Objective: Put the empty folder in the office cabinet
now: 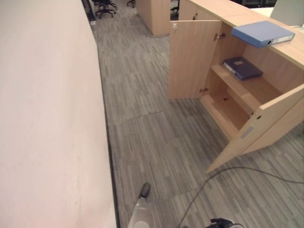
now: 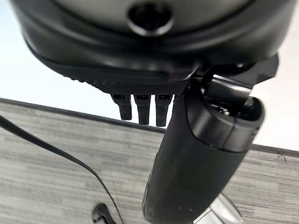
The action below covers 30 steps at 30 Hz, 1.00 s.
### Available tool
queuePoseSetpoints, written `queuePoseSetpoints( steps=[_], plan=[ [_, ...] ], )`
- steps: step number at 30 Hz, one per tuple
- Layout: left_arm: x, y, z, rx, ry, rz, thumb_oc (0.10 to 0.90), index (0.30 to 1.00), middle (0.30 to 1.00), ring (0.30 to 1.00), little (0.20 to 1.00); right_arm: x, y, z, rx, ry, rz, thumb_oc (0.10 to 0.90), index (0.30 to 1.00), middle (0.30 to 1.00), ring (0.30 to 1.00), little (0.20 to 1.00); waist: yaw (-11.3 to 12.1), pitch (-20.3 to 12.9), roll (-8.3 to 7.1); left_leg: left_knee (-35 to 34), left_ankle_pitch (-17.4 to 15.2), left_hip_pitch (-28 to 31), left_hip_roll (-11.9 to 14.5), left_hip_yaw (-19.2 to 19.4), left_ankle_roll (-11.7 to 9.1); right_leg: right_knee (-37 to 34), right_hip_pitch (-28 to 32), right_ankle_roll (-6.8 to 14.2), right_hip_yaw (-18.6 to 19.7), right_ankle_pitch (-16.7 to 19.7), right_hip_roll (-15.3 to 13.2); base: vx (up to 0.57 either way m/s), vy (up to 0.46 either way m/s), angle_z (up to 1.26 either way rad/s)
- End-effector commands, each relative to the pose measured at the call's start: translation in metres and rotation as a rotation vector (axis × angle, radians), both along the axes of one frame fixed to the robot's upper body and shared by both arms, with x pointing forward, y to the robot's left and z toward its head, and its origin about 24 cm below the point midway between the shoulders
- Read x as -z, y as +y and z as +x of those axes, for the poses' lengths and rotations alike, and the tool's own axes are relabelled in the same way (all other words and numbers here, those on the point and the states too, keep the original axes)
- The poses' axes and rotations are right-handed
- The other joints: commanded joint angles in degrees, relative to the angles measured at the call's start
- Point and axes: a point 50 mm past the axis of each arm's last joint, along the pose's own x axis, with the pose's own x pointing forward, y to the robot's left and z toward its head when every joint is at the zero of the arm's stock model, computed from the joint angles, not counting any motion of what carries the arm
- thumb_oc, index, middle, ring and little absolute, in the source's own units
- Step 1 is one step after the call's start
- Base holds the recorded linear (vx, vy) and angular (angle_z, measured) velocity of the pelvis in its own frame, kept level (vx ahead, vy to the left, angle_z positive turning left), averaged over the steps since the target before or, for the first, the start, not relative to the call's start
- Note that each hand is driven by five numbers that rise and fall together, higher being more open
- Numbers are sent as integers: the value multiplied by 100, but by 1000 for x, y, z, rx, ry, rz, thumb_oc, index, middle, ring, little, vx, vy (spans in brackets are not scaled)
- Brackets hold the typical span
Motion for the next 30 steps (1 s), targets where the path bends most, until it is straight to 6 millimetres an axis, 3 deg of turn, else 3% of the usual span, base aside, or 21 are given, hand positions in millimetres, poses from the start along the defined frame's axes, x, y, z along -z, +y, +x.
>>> queuePoseSetpoints(
  steps=[1, 3, 6, 7, 8, 9, 11, 12, 13, 16, 17, 19, 20, 22, 23, 24, 25, 26, 28, 30],
  plan=[
    [-4, 15, -19, -74, 11, 64, 800, 900, 900, 900, 900, 1, -7, -10, -34, 43, -22, 800, 900, 900, 900, 900, 417, -474, -4, -195, 283, -99, -82, -294, 92, -51, 962, 650, -142, -499, -275, 445, 336, -50],
    [-5, 17, -23, -70, 27, 72, 800, 900, 900, 900, 900, 4, -1, -18, -36, 65, -1, 800, 900, 900, 900, 900, 469, -579, -57, -195, 348, 18, -180, -211, 86, -119, 1042, 815, -233, -375, -466, 344, 268, -68],
    [-7, 26, -19, -64, 17, 100, 800, 900, 900, 900, 900, 7, 10, -24, -53, 81, 30, 800, 900, 900, 900, 900, 507, -676, -240, -195, 193, 226, -414, 62, 231, -113, 1013, 1092, -276, -101, -870, 311, 261, -37],
    [-7, 26, -19, -64, 17, 101, 800, 900, 900, 900, 900, 7, 10, -24, -53, 81, 30, 800, 900, 900, 900, 900, 511, -676, -248, -195, 191, 228, -420, 70, 234, -111, 1011, 1096, -272, -102, -880, 274, 259, -12],
    [-8, 32, -12, -43, -2, 120, 800, 900, 900, 900, 900, 8, 16, -22, -55, 73, 49, 800, 900, 900, 900, 900, 520, -707, -363, -195, 98, 272, -603, 210, 340, -66, 938, 1254, -333, 182, -1102, 173, 171, -4],
    [-8, 32, -12, -43, -2, 120, 800, 900, 900, 900, 900, 8, 16, -22, -55, 73, 49, 800, 900, 900, 900, 900, 522, -708, -372, -195, 97, 271, -610, 216, 344, -66, 936, 1258, -331, 182, -1112, 348, 347, -4],
    [-12, 43, 3, -21, -47, 156, 800, 900, 900, 900, 900, 7, 20, -15, -46, 45, 55, 800, 900, 900, 900, 900, 513, -727, -572, -195, -44, 268, -963, 382, 523, 30, 840, 1478, -423, 785, -1464, 269, 273, -5],
    [-12, 43, 3, -21, -47, 157, 800, 900, 900, 900, 900, 7, 20, -15, -46, 45, 55, 800, 900, 900, 900, 900, 514, -728, -582, -195, -44, 265, -973, 386, 528, 29, 837, 1484, -423, 786, -1475, 240, 257, 3],
    [-13, 45, 10, 3, -65, 164, 800, 900, 900, 900, 900, 7, 22, -10, -45, 26, 61, 800, 900, 900, 900, 900, 496, -745, -649, -195, -125, 248, -1146, 428, 627, 43, 760, 1582, -490, 1082, -1632, 201, 234, 11],
    [-14, 48, 17, 21, -82, 177, 800, 900, 900, 900, 900, 5, 24, 0, -37, -5, 64, 800, 900, 900, 900, 900, 486, -780, -742, -195, -183, 197, -1318, 468, 729, 105, 655, 1655, -572, 1339, -1794, 183, 212, 10],
    [-15, 50, 21, 35, -88, 183, 800, 900, 900, 900, 900, 3, 27, 8, -37, -32, 71, 800, 900, 900, 900, 900, 483, -815, -799, -195, -268, 173, -1439, 443, 826, 143, 570, 1655, -622, 1611, -1905, 162, 177, 3],
    [-15, 51, 23, 41, -91, 186, 800, 900, 900, 900, 900, 3, 29, 11, -44, -41, 73, 800, 900, 900, 900, 900, 478, -838, -822, -195, -304, 159, -1512, 444, 868, 168, 542, 1655, -647, 1748, -1966, 164, 183, 13],
    [-15, 50, 23, 54, -90, 183, 800, 900, 900, 900, 900, 2, 30, 15, -49, -53, 70, 800, 900, 900, 900, 900, 484, -867, -840, -195, -384, 195, -1662, 435, 974, 256, 511, 1655, -729, 2082, -2111, 111, 126, 17],
    [-15, 49, 22, 55, -87, 181, 800, 900, 900, 900, 900, 1, 29, 16, -48, -56, 69, 800, 900, 900, 900, 900, 488, -862, -845, -195, -438, 241, -1737, 430, 1029, 312, 516, 1655, -763, 2194, -2194, 200, 189, 7],
    [-14, 47, 14, 50, -60, 169, 800, 900, 900, 900, 900, 2, 28, 14, -48, -49, 64, 800, 900, 900, 900, 900, 515, -910, -845, -195, -631, 380, -1867, 428, 1086, 463, 541, 1655, -898, 2569, -2387, 231, 187, 6],
    [-14, 48, 13, 51, -59, 168, 800, 900, 900, 900, 900, 2, 28, 14, -48, -48, 64, 800, 900, 900, 900, 900, 513, -904, -847, -195, -637, 390, -1875, 428, 1090, 460, 555, 1655, -904, 2570, -2394, 292, 262, 7],
    [-13, 48, 5, 51, -30, 162, 800, 900, 900, 900, 900, 2, 26, 11, -54, -37, 58, 800, 900, 900, 900, 900, 546, -923, -815, -195, -743, 513, -1989, 424, 1168, 646, 554, 1655, -1067, 2905, -2600, 129, 141, 0],
    [-13, 48, 5, 51, -30, 162, 800, 900, 900, 900, 900, 2, 26, 11, -55, -37, 58, 800, 900, 900, 900, 900, 551, -908, -817, -195, -765, 540, -1993, 427, 1167, 663, 568, 1655, -1059, 2889, -2611, 194, 245, -7],
    [-13, 48, -12, 85, 36, 146, 800, 900, 900, 900, 900, 3, 19, 3, -58, -2, 40, 800, 900, 900, 900, 900, 564, -907, -682, -195, -915, 809, -2198, 368, 1385, 1359, 496, 1655, -1139, 3411, -3039, 242, 348, -5],
    [-15, 53, -18, 89, 55, 152, 800, 900, 900, 900, 900, 3, 13, 1, -40, 0, 25, 800, 900, 900, 900, 900, 574, -867, -604, -195, -1040, 1001, -2278, 390, 1476, 1819, 457, 1655, -1228, 3575, -3288, 191, 262, 0]
  ],
)
